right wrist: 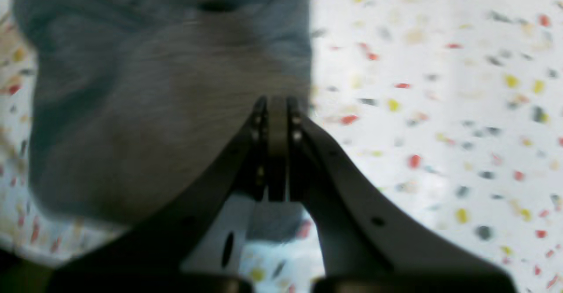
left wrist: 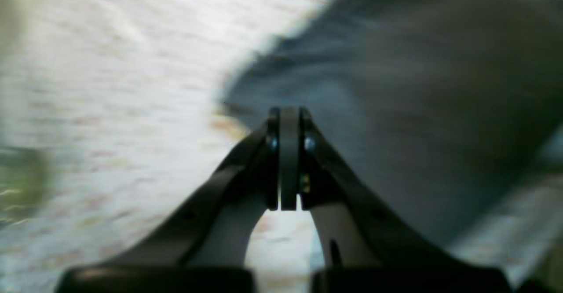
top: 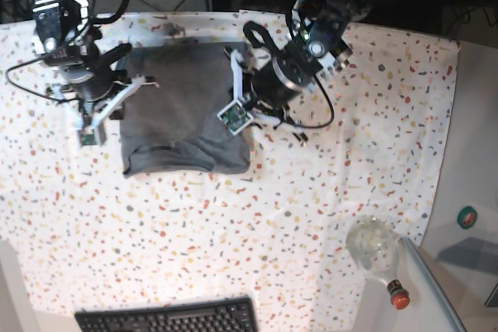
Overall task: Layout the t-shirt on the table in an organized manner, then fold the t-shirt properly
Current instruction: 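Grasp the folded shirt's collar edge with both grippers and straighten it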
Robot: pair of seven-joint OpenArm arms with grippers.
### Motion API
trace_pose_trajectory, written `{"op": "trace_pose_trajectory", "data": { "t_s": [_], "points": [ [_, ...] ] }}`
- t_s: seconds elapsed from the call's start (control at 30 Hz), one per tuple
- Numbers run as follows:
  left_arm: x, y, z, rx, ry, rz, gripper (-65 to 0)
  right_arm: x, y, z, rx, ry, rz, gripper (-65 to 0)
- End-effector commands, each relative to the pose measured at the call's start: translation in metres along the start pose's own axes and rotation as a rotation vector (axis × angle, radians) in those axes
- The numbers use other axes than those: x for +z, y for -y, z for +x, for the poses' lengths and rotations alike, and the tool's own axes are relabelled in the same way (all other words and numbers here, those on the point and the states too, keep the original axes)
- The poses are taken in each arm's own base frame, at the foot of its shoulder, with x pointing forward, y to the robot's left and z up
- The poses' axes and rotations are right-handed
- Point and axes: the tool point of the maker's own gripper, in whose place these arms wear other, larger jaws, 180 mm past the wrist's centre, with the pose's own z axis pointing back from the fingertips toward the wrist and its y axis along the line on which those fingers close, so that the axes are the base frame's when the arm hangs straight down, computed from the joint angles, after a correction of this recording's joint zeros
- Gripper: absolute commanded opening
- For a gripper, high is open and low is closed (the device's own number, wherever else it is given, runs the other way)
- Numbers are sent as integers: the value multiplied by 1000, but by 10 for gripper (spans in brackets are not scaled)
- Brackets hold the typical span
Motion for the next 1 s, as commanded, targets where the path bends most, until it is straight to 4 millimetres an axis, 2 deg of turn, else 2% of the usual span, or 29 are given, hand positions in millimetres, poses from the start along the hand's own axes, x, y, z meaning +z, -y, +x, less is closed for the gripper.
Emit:
{"op": "trace_pose_trajectory", "data": {
  "t_s": [0.0, 0.07, 0.13, 0.2, 0.27, 0.4, 0.5, 0.57, 0.63, 0.7, 0.87, 0.97],
  "points": [
    [8, -12, 3, 28, 53, 51, -650, 2, -17, 9, 21, 32, 45, -650],
    [15, -2, -13, 112, 90, 38, -650, -1, -37, 5, 46, 21, 92, -650],
    [13, 6, -24, 216, 101, 2, -650, -7, -41, -2, 50, -2, 100, -650],
    [9, 9, -37, 313, 83, -23, -650, -13, -38, -9, 47, -16, 94, -650],
    [6, 9, -41, 355, 82, -42, -650, -18, -35, -18, 44, -37, 87, -650],
    [1, 27, -50, 357, 50, -89, -650, -31, -29, -46, 35, -109, 73, -650],
    [-3, 46, -71, 360, -13, -130, -650, -35, -28, -60, 27, -113, 69, -650],
    [-5, 49, -86, 366, -51, -135, -650, -37, -25, -68, 23, -123, 63, -650],
    [-4, 49, -92, 365, -65, -135, -650, -39, -23, -73, 22, -130, 59, -650],
    [-2, 42, -86, 349, -46, -128, -650, -37, -24, -68, 22, -117, 62, -650],
    [9, 29, -46, 308, 59, -113, -650, -6, -38, -30, 30, 9, 95, -650],
    [10, 31, -40, 307, 74, -116, -650, 0, -25, -31, 11, 8, 64, -650]
  ]
}}
